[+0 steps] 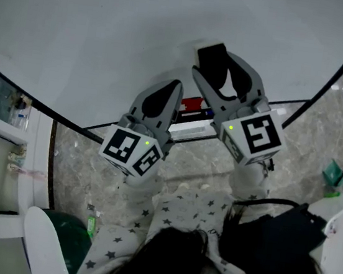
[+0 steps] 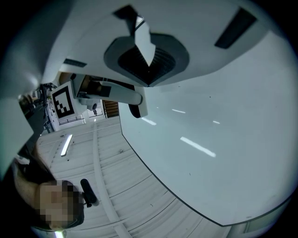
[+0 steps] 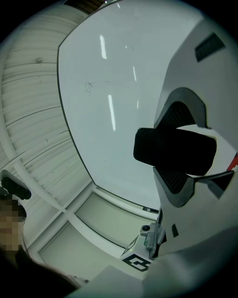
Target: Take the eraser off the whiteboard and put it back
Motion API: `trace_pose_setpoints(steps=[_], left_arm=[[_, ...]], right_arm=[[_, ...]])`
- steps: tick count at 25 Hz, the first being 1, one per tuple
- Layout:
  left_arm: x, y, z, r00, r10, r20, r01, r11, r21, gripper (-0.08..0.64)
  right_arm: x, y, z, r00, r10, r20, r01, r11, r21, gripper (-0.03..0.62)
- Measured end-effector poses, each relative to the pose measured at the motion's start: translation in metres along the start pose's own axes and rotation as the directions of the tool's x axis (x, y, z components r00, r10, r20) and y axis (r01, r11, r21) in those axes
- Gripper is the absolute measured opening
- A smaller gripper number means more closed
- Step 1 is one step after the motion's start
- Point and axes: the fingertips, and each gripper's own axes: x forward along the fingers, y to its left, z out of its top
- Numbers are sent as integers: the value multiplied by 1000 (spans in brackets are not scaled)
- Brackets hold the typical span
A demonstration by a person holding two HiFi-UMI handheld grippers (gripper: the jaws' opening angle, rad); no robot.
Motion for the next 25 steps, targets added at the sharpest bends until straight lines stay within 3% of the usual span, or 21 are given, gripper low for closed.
trace_pose_setpoints(steps=[9,19,25], left_arm=[[5,-5,-2,999,-34,-12,34,999,5,2],[-10,37,7,1000,-28,3,28,1000,11,2],[-24,114,19,1000,-25,13,25,1000,11,0]], right_arm=[[2,-3,4,1000,-14,15,14,1000,-5,256],[40,17,12,999,-20,33,21,999,-48,256],[121,52,17,998,-16,53,22,993,-117,256]])
